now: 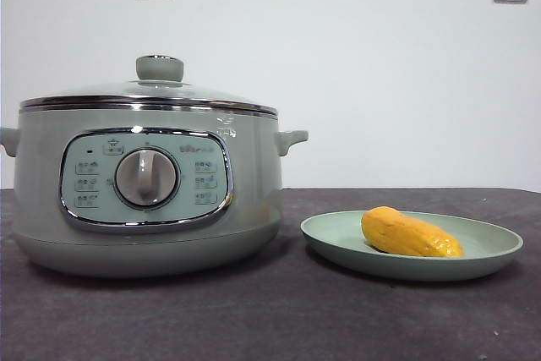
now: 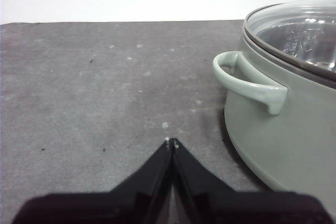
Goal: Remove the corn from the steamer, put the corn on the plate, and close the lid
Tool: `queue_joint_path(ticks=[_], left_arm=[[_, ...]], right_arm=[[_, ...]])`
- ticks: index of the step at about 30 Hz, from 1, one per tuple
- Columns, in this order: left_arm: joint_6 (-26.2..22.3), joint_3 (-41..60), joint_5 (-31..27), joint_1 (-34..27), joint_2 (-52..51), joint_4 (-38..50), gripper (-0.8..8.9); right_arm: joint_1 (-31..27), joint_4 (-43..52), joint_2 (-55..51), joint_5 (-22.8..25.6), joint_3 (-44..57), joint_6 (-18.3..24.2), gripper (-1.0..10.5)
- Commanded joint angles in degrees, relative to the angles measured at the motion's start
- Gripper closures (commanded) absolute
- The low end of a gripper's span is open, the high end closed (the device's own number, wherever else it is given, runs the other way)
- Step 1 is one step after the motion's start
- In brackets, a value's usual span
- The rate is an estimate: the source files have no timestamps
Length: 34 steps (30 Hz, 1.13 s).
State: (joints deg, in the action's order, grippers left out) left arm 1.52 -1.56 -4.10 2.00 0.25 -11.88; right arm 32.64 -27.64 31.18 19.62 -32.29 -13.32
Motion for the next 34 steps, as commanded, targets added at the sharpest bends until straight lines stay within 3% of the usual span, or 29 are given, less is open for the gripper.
queue_joint_path(ticks=[1,22,27,29,34], left_arm=[[0.3,0.7,-0.2,-0.2,-0.1,0.0,8.17],[0.3,0.7,-0.2,-0.2,-0.1,0.0,8.17],[0.3,0.7,-0.2,-0.2,-0.1,0.0,8.17],[0.3,0.7,-0.2,-0.2,-0.1,0.0,8.17],[0.3,0.7,-0.2,-0.2,-0.1,0.0,8.17]], right_arm=[[0.0,0.1,-0.1,0.2,0.3,-0.6,9.5],[0.0,0.1,-0.2,0.2,0.3,-0.5,9.5],[-3.3,-0.1,-5.7,0.9,1.0,7.2,9.5],[-7.1,1.4,-8.7,-1.9,2.8,9.4,9.5],[-19.3,7.2,-16.4,-18.7,9.4,16.3,9.5]])
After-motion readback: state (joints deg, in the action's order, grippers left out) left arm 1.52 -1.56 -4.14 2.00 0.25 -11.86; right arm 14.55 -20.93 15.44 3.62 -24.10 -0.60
